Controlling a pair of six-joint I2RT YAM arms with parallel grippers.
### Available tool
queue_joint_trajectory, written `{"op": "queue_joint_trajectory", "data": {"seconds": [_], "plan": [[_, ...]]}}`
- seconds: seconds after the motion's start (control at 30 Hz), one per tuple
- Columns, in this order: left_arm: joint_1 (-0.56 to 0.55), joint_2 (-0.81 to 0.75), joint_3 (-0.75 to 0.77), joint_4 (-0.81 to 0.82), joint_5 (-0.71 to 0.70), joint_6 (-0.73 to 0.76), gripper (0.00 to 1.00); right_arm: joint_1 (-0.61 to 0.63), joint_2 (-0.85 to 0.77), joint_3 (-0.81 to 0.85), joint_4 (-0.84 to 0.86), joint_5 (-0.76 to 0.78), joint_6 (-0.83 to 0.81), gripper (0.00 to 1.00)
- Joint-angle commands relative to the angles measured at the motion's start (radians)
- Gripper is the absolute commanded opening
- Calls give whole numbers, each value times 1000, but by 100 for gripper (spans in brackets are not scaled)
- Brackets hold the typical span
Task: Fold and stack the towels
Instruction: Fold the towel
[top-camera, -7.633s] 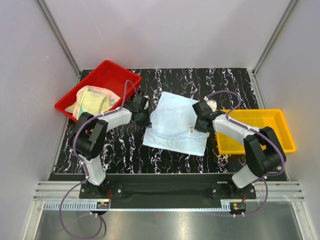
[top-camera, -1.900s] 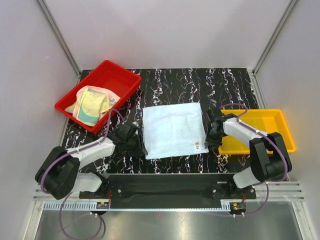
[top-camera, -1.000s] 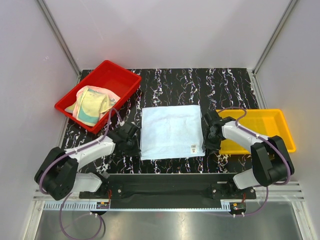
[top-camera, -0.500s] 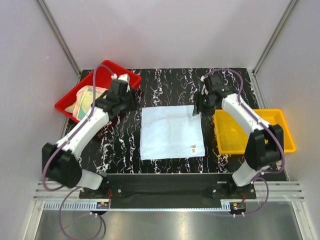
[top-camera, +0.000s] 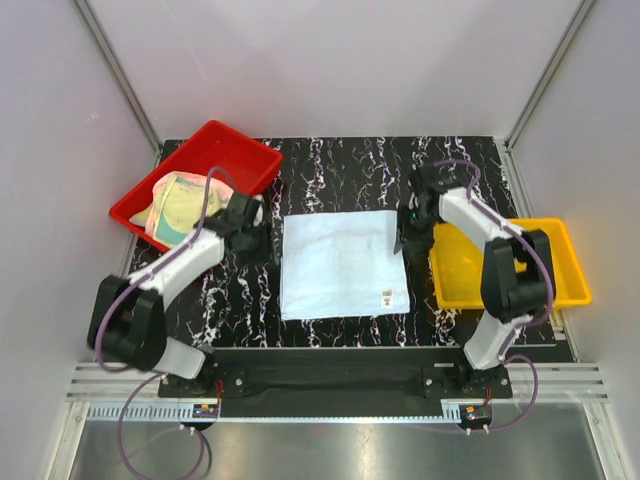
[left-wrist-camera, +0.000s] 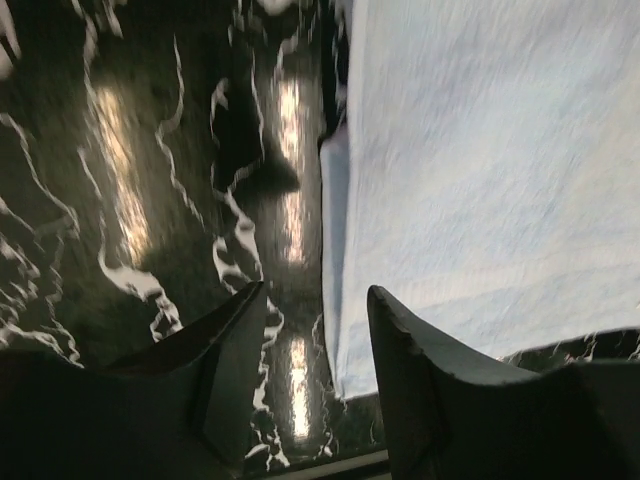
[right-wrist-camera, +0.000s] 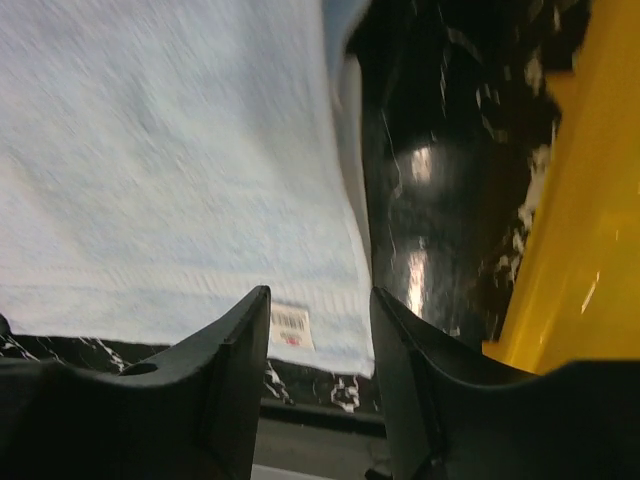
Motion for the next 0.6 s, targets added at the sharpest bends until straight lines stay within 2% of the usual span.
{"op": "queue_joint_trajectory", "data": {"seconds": [0.0, 0.1, 0.23, 0.57], "plan": [[-37, -150, -180, 26, 46, -57, 50, 18, -215, -143, -25, 35, 145, 51], [-83, -220, -328, 124, 76, -129, 52, 43, -310, -314, 4, 41, 228, 50], [-126, -235, -425, 207, 118, -223, 53, 71, -361, -410, 35, 52, 318, 49], [-145, -267, -520, 259, 93, -307, 55, 109, -460, -583, 130, 98, 501, 48]]}}
